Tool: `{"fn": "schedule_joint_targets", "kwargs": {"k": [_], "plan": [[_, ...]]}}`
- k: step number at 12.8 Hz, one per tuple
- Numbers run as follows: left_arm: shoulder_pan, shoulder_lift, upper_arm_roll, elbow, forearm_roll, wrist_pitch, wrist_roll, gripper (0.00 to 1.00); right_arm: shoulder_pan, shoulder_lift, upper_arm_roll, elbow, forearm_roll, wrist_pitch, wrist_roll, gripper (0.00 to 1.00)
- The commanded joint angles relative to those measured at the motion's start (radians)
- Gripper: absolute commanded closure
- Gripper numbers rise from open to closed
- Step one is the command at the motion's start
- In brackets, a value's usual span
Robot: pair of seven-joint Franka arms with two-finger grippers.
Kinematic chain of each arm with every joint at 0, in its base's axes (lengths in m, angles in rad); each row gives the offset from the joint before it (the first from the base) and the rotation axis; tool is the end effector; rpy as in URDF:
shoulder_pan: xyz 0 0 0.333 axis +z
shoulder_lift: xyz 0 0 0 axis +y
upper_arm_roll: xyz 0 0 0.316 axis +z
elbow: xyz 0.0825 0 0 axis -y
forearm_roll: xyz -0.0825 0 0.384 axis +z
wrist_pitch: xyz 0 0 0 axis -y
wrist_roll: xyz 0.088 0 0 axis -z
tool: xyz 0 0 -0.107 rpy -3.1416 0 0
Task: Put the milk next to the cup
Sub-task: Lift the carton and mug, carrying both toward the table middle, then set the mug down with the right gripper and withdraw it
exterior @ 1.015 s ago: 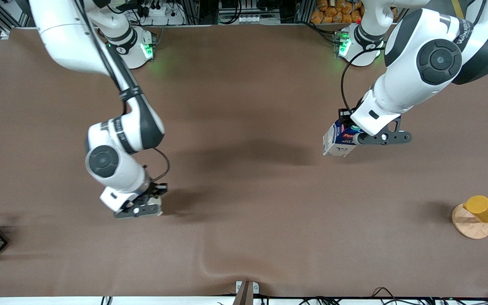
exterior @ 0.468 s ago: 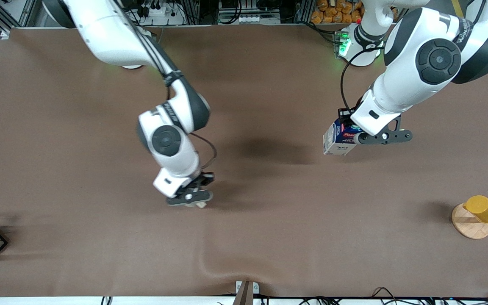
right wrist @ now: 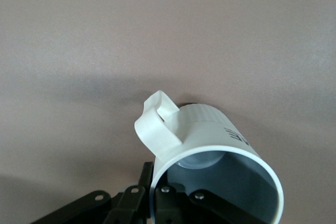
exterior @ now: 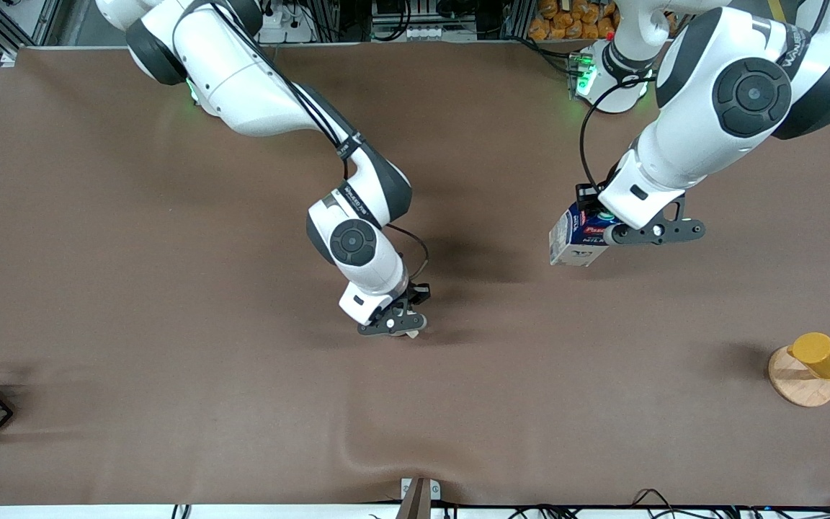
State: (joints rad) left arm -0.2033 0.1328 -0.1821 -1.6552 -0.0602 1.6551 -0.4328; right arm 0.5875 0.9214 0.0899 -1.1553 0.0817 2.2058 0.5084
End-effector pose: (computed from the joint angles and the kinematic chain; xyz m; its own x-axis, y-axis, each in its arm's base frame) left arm 0.5456 -0.2220 0.5169 0.9867 0.0541 -0.1532 0.0579 -0.9981 0.0203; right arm 0.6185 0.4732 0.2517 0.9959 0.0807 0.0399 0.0868 -0.9788 -0.1854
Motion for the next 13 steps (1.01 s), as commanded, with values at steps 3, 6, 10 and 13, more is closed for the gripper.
{"fn": "schedule_joint_targets", "kwargs": {"k": [3,6,10,13], "plan": [[-0.004,0.017,-0.003,0.023,-0.016,-0.023,-0.03,0.6,0.031,0.047,0.008,0.057,0.072,-0.001,0.056,1.0],[-0.005,0.033,-0.005,0.032,-0.027,-0.023,-0.038,0.6,0.037,0.042,0.008,0.051,0.081,-0.021,0.061,1.0],[-0.065,0.099,-0.003,0.094,-0.049,-0.023,-0.184,0.6,0.038,0.01,0.004,0.049,0.075,-0.038,0.061,0.0],[-0.083,0.106,-0.005,0.095,-0.05,-0.023,-0.211,0.6,0.003,-0.036,0.002,0.051,0.078,-0.096,0.061,0.0]]}}
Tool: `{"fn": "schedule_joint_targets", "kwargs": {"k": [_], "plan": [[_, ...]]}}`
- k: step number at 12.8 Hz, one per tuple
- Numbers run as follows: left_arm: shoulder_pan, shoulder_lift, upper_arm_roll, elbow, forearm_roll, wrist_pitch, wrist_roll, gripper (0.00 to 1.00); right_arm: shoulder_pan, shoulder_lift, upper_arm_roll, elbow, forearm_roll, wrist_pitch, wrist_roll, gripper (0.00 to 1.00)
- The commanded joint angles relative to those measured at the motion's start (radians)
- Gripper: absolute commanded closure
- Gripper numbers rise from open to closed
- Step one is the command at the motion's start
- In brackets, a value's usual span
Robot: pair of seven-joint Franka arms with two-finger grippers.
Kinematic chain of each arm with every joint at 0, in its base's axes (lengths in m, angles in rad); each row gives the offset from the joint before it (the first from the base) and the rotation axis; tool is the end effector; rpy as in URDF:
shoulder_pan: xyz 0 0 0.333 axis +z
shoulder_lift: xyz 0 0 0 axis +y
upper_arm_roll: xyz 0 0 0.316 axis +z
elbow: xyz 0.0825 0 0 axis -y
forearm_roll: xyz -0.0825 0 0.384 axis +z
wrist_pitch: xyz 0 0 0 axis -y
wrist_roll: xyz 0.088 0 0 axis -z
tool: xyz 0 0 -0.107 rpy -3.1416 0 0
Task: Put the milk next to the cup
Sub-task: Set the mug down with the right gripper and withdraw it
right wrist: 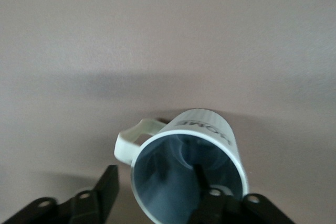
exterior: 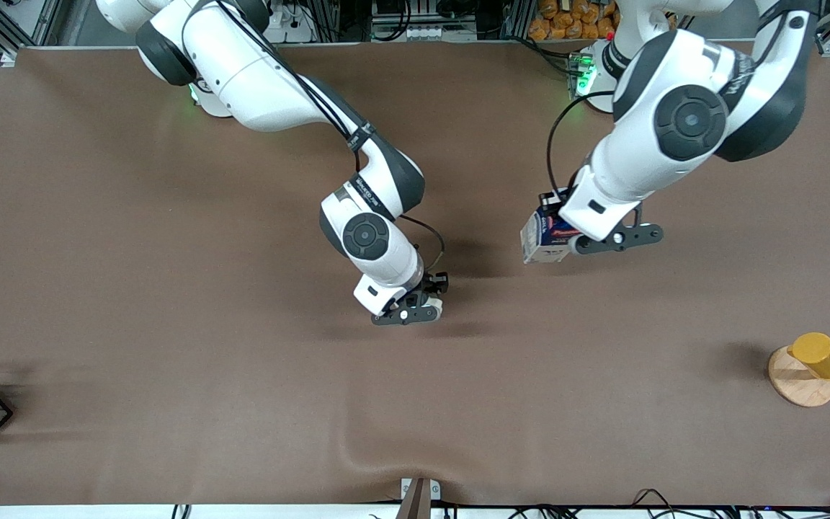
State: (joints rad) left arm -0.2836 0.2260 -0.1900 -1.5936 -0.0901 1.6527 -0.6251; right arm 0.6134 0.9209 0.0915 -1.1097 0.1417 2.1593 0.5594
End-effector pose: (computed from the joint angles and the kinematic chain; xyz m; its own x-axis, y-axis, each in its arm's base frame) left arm 0.5451 -0.2787 0.4908 0.9647 0.1621 -0.2077 0.1677 -0.9858 0.0097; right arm 0.6083 0.4940 0.2698 0.9994 0.0340 -0.0041 0.0321 -0.9723 -0.2314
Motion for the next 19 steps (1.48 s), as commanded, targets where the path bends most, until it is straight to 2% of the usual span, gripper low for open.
{"fn": "schedule_joint_targets", "kwargs": {"k": [1,4,6,8,9,10,12,16,19], "plan": [[-0.015,0.016,0.003,0.034,-0.022,-0.019,-0.037,0.6,-0.038,-0.06,-0.001,0.005,0.019,-0.077,0.01,0.0],[-0.097,0.113,0.006,0.114,-0.017,-0.008,-0.161,0.6,-0.118,-0.132,-0.003,0.005,0.01,-0.169,-0.01,0.0],[-0.146,0.185,0.01,0.179,-0.013,0.012,-0.212,0.6,-0.179,-0.2,-0.004,0.001,0.004,-0.318,-0.093,0.0],[-0.178,0.216,0.011,0.19,-0.013,0.074,-0.209,0.6,-0.227,-0.273,-0.022,-0.016,-0.052,-0.458,-0.151,0.0],[-0.195,0.231,0.011,0.19,-0.013,0.11,-0.211,0.6,-0.256,-0.327,-0.022,-0.062,-0.083,-0.476,-0.198,0.0],[-0.212,0.245,0.012,0.192,-0.011,0.149,-0.211,0.6,-0.276,-0.402,-0.029,-0.152,-0.096,-0.466,-0.27,0.0],[-0.245,0.277,0.017,0.195,-0.011,0.203,-0.22,0.6,-0.364,-0.517,-0.041,-0.293,-0.097,-0.435,-0.408,0.0],[-0.289,0.302,0.015,0.193,-0.003,0.208,-0.228,0.6,-0.524,-0.67,-0.047,-0.404,-0.097,-0.438,-0.614,0.0],[-0.318,0.323,0.015,0.199,-0.005,0.228,-0.246,0.6,-0.557,-0.787,-0.099,-0.487,-0.097,-0.443,-0.674,0.0]]}}
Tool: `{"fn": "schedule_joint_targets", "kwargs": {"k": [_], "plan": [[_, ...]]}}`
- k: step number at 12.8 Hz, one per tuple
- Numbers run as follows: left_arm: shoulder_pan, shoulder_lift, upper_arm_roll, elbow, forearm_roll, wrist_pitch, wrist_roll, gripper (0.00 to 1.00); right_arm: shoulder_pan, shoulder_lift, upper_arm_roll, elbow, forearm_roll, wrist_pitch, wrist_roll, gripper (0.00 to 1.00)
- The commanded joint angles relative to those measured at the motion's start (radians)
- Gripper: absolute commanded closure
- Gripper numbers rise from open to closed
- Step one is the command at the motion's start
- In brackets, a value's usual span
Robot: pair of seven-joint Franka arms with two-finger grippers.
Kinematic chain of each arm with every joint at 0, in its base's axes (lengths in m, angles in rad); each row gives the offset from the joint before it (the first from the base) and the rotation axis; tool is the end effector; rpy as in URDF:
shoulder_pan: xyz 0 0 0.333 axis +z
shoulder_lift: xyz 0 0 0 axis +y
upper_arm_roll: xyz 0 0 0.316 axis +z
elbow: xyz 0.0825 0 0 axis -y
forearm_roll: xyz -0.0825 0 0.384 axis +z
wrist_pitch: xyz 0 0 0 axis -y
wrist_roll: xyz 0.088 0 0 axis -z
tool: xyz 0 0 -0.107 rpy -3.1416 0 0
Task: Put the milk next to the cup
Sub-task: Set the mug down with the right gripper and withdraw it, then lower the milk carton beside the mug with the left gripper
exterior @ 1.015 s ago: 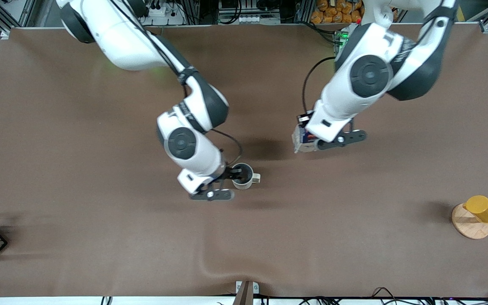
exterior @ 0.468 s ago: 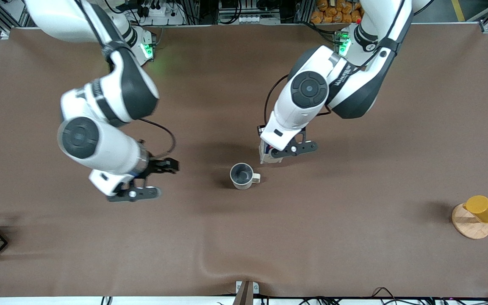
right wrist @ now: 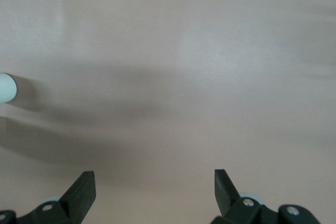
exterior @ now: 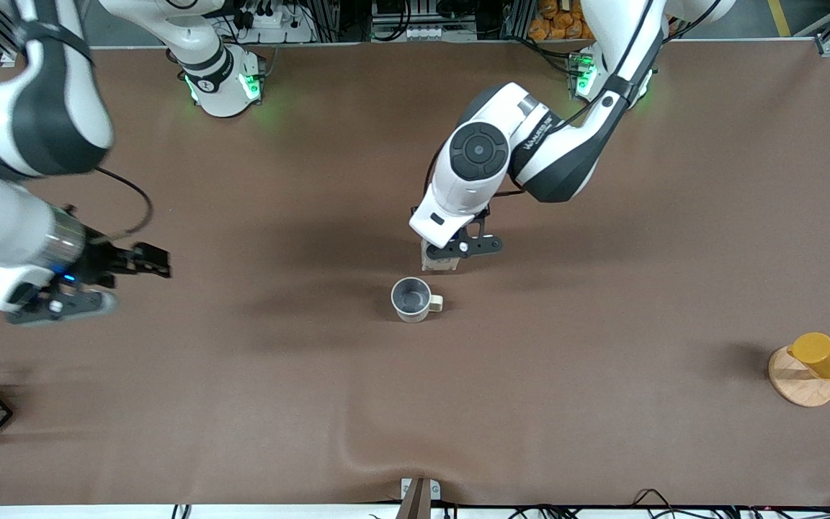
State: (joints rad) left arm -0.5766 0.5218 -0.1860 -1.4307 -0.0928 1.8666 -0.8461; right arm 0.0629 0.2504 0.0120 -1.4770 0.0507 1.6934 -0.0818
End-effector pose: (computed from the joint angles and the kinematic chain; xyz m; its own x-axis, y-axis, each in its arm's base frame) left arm 0.5123 -0.4686 0.3911 0.9741 0.1267 -0.1871 0.1395 -0.9886 0.0566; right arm 0.6326 0.0515 0.5305 0.9883 0.1495 -0.0297 0.1477 -0.9875 -0.0556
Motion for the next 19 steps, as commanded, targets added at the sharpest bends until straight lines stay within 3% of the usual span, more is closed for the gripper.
{"fn": "schedule_joint_targets", "kwargs": {"k": [1,5,15,17,18,19], "plan": [[-0.029,0.043,0.011,0.044,-0.002,0.029,-0.024,0.6,-0.006,-0.144,-0.038,-0.135,-0.006,0.017,-0.044,0.0],[-0.061,0.09,0.014,0.087,0.041,0.033,-0.016,0.6,-0.02,-0.209,-0.073,-0.154,-0.006,-0.05,-0.044,0.0],[-0.065,0.145,0.013,0.09,0.044,0.103,0.002,0.59,-0.075,-0.281,-0.049,-0.148,-0.017,-0.098,-0.027,0.0],[-0.065,0.149,0.013,0.088,0.044,0.109,0.001,0.47,-0.075,-0.283,-0.047,-0.14,-0.078,-0.113,-0.027,0.0],[-0.065,0.15,0.013,0.088,0.042,0.109,-0.004,0.3,-0.077,-0.281,-0.047,-0.117,-0.08,-0.136,-0.027,0.0],[-0.065,0.149,0.013,0.088,0.042,0.109,-0.008,0.0,-0.081,-0.278,-0.049,-0.105,-0.08,-0.15,-0.024,0.0]]}}
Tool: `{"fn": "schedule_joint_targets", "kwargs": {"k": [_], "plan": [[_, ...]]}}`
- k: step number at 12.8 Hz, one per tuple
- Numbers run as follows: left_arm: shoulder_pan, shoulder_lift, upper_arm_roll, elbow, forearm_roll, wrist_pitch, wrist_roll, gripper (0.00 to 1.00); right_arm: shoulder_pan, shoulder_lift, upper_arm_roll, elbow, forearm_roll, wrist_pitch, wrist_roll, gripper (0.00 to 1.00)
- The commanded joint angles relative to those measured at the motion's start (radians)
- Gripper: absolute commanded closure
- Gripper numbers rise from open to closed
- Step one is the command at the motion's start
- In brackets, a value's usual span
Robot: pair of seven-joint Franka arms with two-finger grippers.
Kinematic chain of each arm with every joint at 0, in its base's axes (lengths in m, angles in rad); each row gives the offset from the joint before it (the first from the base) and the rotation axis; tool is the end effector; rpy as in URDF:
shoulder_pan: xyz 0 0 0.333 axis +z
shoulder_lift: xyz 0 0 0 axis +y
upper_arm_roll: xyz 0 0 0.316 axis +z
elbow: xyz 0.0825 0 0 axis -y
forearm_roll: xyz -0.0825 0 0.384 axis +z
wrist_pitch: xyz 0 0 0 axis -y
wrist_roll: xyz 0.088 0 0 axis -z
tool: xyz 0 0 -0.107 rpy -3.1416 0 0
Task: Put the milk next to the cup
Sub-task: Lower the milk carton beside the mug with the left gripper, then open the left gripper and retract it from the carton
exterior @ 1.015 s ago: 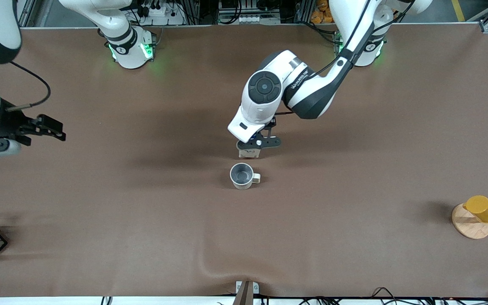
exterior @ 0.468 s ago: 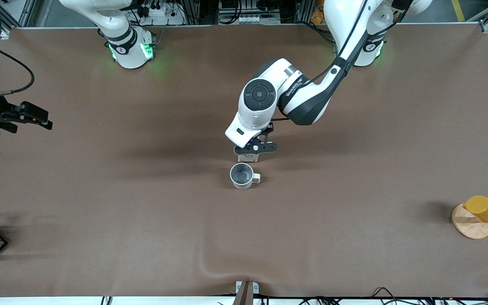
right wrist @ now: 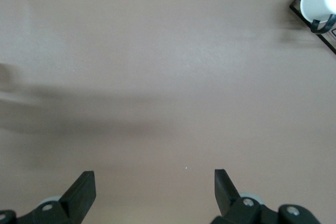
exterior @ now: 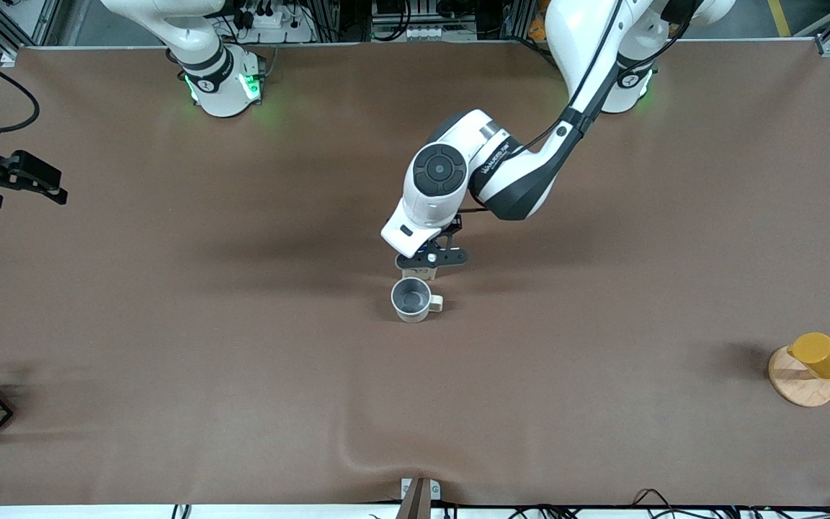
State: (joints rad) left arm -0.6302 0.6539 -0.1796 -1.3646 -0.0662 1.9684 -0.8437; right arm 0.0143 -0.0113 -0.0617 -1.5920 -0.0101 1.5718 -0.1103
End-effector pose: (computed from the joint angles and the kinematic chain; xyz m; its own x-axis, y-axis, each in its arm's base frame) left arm 0.5141 -0.5072 0.3367 0.9839 0.0877 -0.1557 0.1007 -0.9919 0.0776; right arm 0.5501 -0.0274 0.6208 0.9980 0.0629 -0.0099 0.0630 -0.9980 0.0084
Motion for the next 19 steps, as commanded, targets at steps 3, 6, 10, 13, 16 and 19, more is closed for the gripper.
{"fn": "schedule_joint_targets", "kwargs": {"k": [3,6,10,13,16,19], "plan": [[-0.011,0.001,0.002,0.024,0.016,0.007,-0.015,0.0,-0.034,-0.019,0.025,0.015,-0.001,-0.041,0.006,0.0],[-0.011,-0.072,0.002,0.022,0.02,-0.008,-0.072,0.0,-0.03,-0.012,0.02,0.052,0.004,-0.076,0.02,0.0],[0.073,-0.232,0.017,0.006,0.045,-0.091,-0.095,0.0,-0.025,-0.012,0.023,0.056,0.004,-0.067,0.024,0.0],[0.214,-0.353,0.019,0.005,0.058,-0.244,-0.08,0.0,-0.025,-0.01,0.023,0.058,0.004,-0.065,0.024,0.0],[0.36,-0.437,0.019,0.001,0.06,-0.327,0.047,0.0,-0.027,-0.007,0.023,0.06,0.002,-0.062,0.024,0.0],[0.515,-0.511,0.014,-0.037,0.066,-0.381,0.298,0.0,-0.025,-0.006,0.023,0.067,-0.001,-0.05,0.024,0.0]]}}
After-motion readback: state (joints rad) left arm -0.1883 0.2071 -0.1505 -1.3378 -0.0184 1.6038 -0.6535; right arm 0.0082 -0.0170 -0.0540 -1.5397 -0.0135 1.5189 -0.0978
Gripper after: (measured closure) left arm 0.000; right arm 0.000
